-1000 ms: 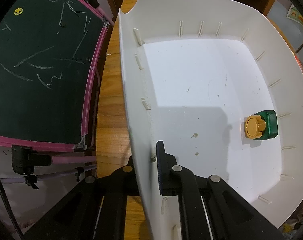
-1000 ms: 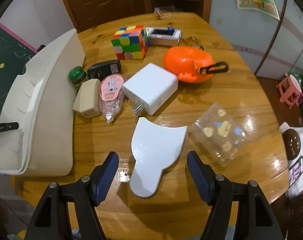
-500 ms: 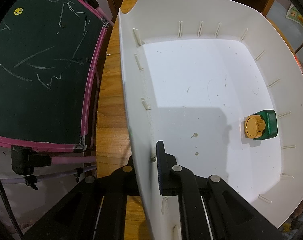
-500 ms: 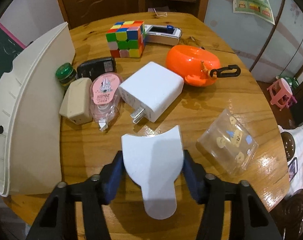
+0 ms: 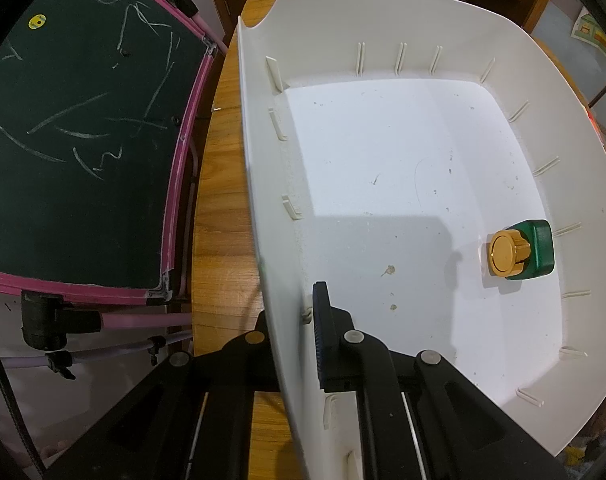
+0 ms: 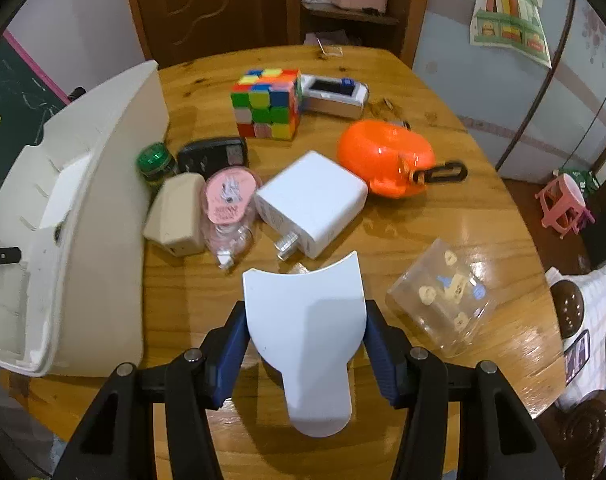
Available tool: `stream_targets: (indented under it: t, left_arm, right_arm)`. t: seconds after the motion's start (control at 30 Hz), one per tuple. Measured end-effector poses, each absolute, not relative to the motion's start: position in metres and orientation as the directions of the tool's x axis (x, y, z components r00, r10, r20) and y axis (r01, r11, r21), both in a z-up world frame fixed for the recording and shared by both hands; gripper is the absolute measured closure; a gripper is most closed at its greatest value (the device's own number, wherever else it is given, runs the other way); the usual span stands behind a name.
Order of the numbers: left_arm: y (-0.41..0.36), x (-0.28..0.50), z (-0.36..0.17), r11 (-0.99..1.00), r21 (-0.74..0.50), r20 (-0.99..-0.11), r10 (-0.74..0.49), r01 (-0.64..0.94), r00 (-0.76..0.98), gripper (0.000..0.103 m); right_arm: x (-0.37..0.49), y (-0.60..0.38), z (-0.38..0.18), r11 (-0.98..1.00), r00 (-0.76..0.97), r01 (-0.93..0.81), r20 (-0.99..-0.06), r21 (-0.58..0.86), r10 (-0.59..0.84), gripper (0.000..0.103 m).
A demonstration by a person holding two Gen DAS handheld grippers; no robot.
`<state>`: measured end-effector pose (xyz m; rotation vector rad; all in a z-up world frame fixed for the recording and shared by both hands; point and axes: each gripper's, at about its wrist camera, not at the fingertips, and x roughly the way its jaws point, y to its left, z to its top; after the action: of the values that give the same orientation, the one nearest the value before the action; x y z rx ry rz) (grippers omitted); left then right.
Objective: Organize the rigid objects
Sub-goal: 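Carry the white scraper into the tray and release it with the right tool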
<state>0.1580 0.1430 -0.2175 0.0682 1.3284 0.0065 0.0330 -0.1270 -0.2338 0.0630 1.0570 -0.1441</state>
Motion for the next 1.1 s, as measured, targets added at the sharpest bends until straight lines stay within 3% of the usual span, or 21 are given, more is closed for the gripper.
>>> stream_targets:
  t: [0.33, 0.63, 0.9, 1.1]
  left_arm:
    - [0.144, 0.16, -0.218, 0.999, 0.044, -0.972, 0.035, 0.032, 0.234, 0.095]
    - [0.15, 0.16, -0.218, 1.0, 0.018, -0.973, 0.015, 0.01, 0.231, 0.095]
    - [0.158, 0.162, -0.219, 1.0, -0.018, -0.974, -0.014, -0.015, 0.228, 0.095]
    - [0.155, 0.161, -0.22, 1.0, 0.025, -0.969, 0.024, -0.001, 0.244, 0.095]
  right_arm:
    - [0.037, -0.107, -0.171, 0.998, 0.586, 0.059, -0.809, -0.002, -0.037, 0.047]
    - [0.05, -0.056, -0.103, 0.992, 0.693, -0.127, -0.717, -0.013, 0.079, 0.047]
    - [0.066, -0.018, -0.089, 0.974, 0.705, -0.224, -0.693, -0.018, 0.149, 0.047]
    - [0.075, -0.007, -0.093, 0.968, 0.691, -0.25, -0.701, -0.006, 0.174, 0.047]
